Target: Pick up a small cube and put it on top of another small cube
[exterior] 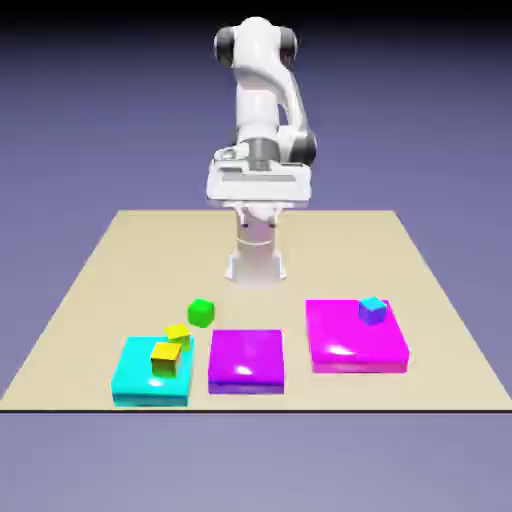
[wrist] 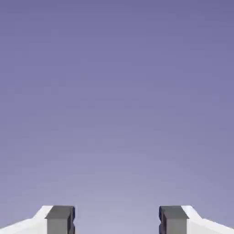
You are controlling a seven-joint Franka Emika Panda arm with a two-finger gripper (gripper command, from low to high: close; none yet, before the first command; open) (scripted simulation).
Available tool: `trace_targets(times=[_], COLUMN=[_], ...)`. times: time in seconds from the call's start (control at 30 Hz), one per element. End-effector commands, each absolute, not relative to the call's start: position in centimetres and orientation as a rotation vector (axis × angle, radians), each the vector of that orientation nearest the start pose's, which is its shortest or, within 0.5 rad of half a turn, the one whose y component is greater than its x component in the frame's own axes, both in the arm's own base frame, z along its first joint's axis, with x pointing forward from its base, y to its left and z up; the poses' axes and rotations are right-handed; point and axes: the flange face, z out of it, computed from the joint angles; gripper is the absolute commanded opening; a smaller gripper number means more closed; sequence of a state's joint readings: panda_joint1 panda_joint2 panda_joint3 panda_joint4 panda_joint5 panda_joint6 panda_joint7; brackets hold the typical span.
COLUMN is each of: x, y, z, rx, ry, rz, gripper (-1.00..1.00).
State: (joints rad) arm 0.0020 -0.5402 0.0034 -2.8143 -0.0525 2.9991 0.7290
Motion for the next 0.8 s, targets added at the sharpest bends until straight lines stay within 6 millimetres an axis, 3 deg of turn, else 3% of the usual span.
trace_targets(times=[0.0, 0.2, 0.43, 0.67, 0.73, 0.77], x=[39.2, 38.1, 34.1, 28.4, 27.0, 27.0], y=[0.7, 0.2, -1.6, -4.4, -5.2, -5.2], z=[42.3, 33.0, 23.7, 16.8, 15.5, 15.5], rx=[-2.669, -3.120, -3.491, -3.619, -3.607, -3.607], ry=[0.870, 0.595, 0.145, -0.445, -0.606, -0.606], rz=[-0.933, -0.551, 0.032, 0.689, 0.846, 0.846], gripper=[0.00, 0.00, 0.00, 0.00, 0.00, 0.00])
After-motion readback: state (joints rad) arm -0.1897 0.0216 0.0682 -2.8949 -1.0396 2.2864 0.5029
